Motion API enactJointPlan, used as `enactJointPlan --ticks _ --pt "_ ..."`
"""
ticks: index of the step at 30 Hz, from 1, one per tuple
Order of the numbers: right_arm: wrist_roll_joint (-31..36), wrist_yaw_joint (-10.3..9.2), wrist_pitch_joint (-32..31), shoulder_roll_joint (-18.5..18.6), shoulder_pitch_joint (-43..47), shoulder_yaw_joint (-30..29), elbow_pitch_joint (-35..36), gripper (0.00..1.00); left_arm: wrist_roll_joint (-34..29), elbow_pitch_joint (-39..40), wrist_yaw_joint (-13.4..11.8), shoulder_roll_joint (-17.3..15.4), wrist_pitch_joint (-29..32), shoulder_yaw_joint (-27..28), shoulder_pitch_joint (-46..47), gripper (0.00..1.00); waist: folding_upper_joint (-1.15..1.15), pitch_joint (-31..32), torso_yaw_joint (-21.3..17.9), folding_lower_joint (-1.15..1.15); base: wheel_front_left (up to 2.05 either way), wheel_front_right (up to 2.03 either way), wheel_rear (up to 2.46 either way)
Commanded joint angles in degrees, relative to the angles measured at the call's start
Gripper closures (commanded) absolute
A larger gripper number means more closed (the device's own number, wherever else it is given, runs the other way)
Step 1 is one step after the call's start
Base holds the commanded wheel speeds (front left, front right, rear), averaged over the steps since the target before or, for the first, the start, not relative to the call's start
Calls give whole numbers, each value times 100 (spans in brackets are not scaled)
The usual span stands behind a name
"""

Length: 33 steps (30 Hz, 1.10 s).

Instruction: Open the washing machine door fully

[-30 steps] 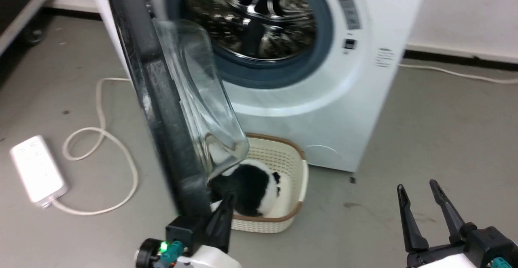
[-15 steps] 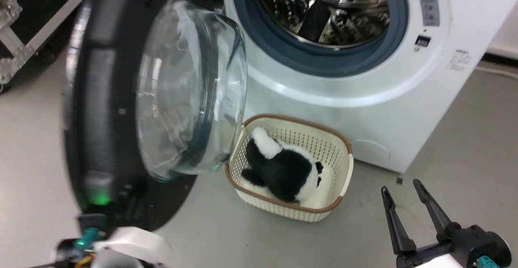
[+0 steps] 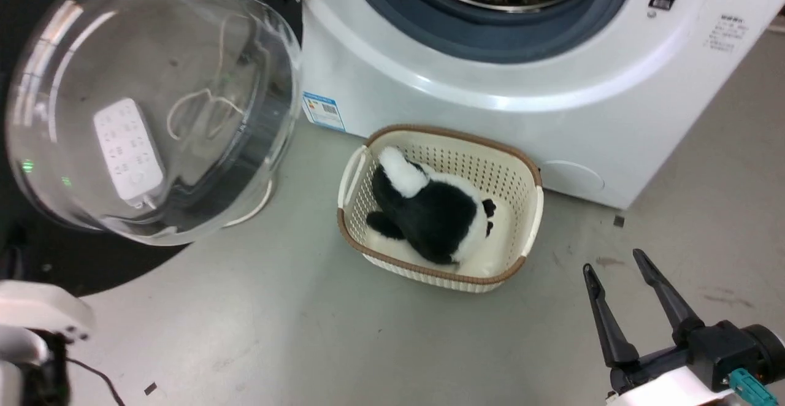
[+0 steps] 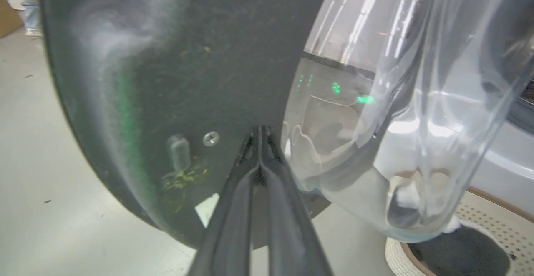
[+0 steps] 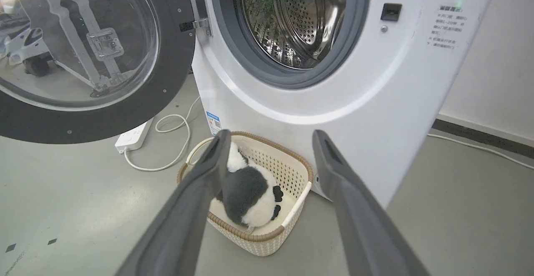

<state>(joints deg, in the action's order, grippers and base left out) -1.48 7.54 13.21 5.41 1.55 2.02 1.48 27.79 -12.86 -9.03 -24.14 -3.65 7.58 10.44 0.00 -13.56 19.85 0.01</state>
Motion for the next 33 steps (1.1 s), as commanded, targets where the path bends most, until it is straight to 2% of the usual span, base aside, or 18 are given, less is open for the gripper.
enactJointPlan --ticks 1,5,10,19,25,33 --pt "16 -5 -16 50 -69 1 47 0 38 -74 23 -51 -37 45 126 100 0 -89 -51 -1 0 0 0" --pt "4 -5 -110 226 -89 3 175 0 203 -795 118 -382 -144 327 614 100 0 -270 -135 -1 0 0 0" --pt "-18 -5 -146 281 -124 -25 233 0 319 -1329 231 -548 -264 460 858 100 0 -343 -208 -1 0 0 0" --pt "-50 -5 -98 216 -105 -108 148 0 250 -1836 401 -606 -677 365 978 100 0 -177 -293 -1 0 0 0" --pt "-37 -5 29 105 -58 -277 21 0 80 -1399 368 -424 -971 251 734 100 0 235 -366 -1 0 0 0" --pt "4 -5 132 -35 49 -505 -85 0 -336 310 115 371 -1105 -246 -133 100 0 864 -651 -1 0 0 0"
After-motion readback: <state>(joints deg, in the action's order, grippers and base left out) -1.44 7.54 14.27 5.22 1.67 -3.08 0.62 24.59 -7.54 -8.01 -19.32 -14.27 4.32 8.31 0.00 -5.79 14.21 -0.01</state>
